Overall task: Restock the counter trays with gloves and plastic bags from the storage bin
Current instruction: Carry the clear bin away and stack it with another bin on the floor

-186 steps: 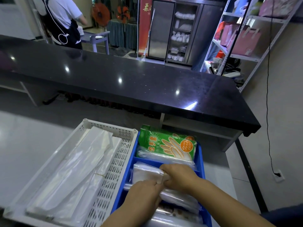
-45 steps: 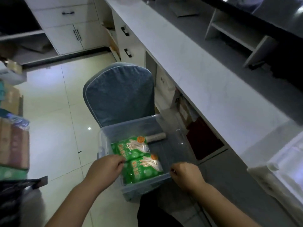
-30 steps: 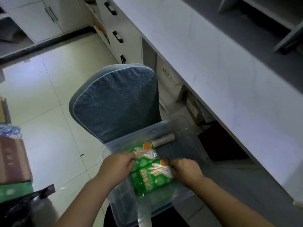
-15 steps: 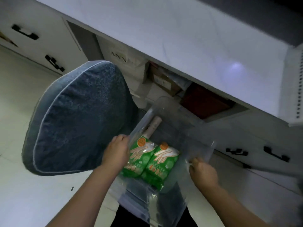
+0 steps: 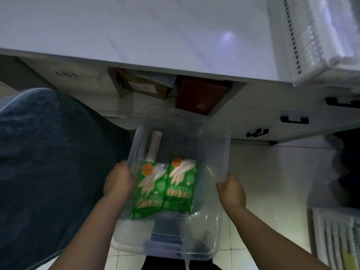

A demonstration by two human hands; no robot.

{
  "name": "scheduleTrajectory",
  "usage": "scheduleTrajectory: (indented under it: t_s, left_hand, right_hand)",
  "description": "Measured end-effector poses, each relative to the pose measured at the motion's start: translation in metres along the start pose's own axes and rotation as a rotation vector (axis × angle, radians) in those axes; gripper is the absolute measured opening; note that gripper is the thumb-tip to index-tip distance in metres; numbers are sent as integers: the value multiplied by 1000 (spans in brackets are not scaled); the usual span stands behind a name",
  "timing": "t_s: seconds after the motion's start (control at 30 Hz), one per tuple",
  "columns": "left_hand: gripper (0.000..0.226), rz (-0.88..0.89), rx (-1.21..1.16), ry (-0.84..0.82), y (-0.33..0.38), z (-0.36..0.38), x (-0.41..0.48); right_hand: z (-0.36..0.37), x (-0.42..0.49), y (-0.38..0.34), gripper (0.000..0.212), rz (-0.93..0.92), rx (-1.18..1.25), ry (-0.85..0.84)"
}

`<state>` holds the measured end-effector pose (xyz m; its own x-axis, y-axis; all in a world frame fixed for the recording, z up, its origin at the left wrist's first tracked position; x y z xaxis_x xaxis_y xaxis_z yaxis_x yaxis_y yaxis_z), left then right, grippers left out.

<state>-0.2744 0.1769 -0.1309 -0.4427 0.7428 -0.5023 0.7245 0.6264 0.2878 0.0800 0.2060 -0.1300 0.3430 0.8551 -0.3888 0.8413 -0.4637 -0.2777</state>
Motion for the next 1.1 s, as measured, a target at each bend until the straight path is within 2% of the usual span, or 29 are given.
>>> scheduleTrajectory:
  t_s: [0.1, 0.3, 0.47, 0.63, 0.83, 1.1]
  left_hand:
    - [17, -12, 25, -9, 7, 0, -2]
    - [14, 4, 18, 36, 43, 16, -33]
    - [14, 107, 29, -20, 101, 56, -84]
    - [9, 284, 66, -37, 184, 101, -150]
    - [10, 396, 58, 22, 299, 158, -249]
    - [6, 572, 16, -119, 473, 242, -363]
  right_hand:
    - [-4, 5, 12, 23, 35, 80, 21]
    - [-25, 3, 73, 13, 140, 120, 48]
    - [-66, -7, 160, 18, 237, 213, 110]
    - [-123, -14, 266, 23, 302, 348, 205]
    - [-195, -14, 414, 30, 324, 473, 269]
    - [-318, -29, 597, 29, 446, 519, 474]
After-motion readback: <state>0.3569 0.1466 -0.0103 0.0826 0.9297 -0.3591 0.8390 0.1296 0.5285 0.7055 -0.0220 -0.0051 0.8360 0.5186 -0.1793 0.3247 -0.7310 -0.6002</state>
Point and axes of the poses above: each hand's wrist, its own x-axis towards the middle knuckle, its own z-axis out of the palm, y = z × x, the point moved 8 cm from there along x, towards the middle knuckle, and after that the axes turned 7 degrees about y, right-handed, at the moved point
